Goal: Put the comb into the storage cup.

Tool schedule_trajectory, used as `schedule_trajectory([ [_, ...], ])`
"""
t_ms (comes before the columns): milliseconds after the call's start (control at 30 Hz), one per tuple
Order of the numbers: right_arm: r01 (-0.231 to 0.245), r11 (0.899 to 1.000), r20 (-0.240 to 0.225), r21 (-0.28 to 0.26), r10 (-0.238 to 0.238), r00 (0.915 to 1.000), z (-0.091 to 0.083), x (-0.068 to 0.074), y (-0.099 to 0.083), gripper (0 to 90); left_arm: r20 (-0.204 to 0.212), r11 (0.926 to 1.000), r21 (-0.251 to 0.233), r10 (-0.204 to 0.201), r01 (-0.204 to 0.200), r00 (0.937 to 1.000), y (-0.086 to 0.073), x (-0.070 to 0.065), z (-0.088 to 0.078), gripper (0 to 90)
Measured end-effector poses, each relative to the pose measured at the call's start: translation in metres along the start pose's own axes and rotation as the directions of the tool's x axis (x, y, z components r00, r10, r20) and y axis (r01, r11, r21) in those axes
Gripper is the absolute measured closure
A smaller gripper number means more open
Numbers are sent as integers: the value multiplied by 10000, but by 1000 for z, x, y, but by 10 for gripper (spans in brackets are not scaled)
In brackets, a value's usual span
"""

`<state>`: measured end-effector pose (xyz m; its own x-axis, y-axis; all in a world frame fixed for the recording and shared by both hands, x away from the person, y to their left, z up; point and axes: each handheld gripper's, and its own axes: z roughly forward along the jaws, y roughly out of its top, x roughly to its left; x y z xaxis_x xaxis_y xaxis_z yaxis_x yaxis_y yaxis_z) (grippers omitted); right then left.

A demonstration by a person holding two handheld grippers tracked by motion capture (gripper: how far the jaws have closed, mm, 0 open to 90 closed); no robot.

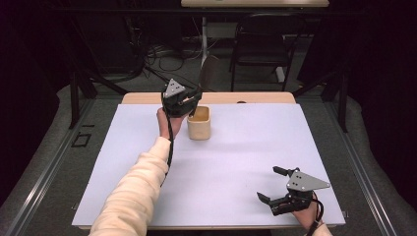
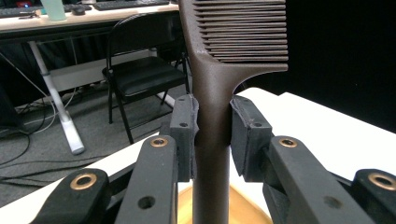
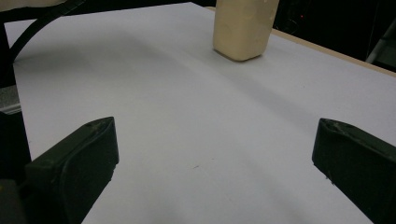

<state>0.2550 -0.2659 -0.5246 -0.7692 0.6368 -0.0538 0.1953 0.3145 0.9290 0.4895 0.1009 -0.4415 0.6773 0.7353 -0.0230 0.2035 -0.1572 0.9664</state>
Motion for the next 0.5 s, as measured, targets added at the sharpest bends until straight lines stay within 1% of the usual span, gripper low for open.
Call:
schedule_trajectory([
  [233, -7, 10000, 3, -12, 7, 10000, 0, 0, 0, 0, 79, 9999, -1, -168, 168, 9998, -5, 2, 4, 726],
  [500, -14, 10000, 1, -28, 14, 10000, 0, 0, 0, 0, 106, 9997, 43, -239, 239, 9997, -9, 2, 7, 726],
])
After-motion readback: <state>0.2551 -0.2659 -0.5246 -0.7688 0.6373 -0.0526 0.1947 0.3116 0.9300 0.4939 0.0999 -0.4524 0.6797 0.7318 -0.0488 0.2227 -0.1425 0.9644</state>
